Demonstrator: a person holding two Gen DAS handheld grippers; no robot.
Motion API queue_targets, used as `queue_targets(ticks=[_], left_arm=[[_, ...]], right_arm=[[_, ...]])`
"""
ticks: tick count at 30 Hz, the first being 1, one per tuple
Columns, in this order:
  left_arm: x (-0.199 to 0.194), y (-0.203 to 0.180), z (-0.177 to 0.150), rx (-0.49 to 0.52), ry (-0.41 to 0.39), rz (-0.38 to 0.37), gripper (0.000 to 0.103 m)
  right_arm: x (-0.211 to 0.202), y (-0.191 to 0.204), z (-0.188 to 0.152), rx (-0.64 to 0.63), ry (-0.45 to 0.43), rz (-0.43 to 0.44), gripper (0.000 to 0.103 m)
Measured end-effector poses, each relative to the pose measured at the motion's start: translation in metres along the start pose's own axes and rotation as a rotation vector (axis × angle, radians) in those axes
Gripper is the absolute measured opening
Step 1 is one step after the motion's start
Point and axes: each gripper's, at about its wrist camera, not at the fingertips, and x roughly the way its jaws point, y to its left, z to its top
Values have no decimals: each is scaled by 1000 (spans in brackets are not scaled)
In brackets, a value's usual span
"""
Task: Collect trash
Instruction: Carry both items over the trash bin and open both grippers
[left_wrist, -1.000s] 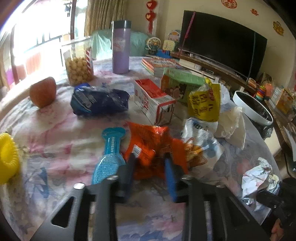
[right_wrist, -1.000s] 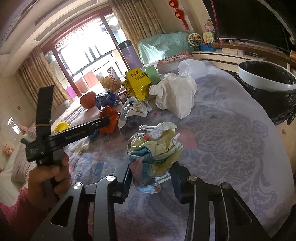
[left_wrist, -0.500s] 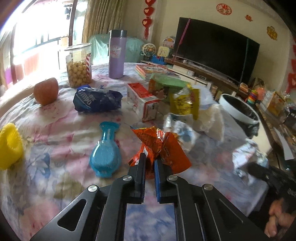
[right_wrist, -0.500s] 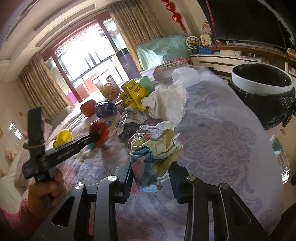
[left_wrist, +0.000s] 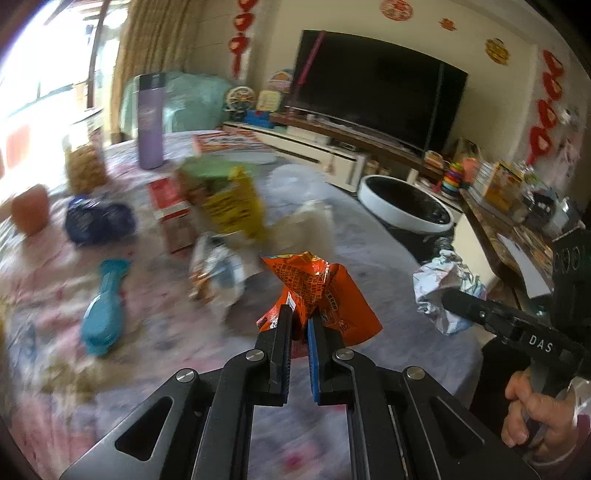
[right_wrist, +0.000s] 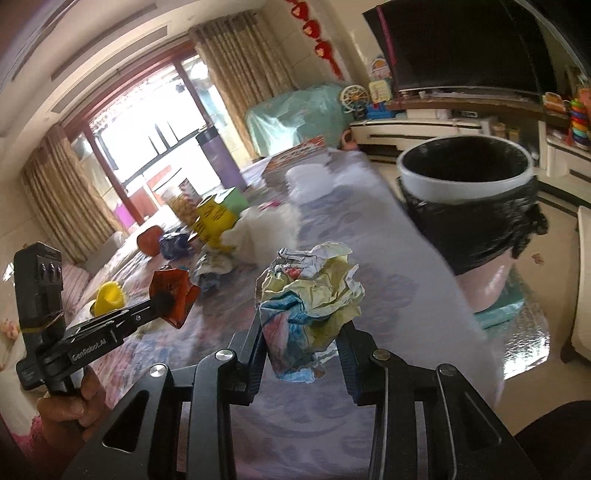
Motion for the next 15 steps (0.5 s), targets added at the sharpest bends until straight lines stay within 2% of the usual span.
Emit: queue_targets(ticks=[15], left_arm=[[78,-43,44,90,39,-51,6]], right_arm=[[-19,-56,30,54,-61,-77,35]])
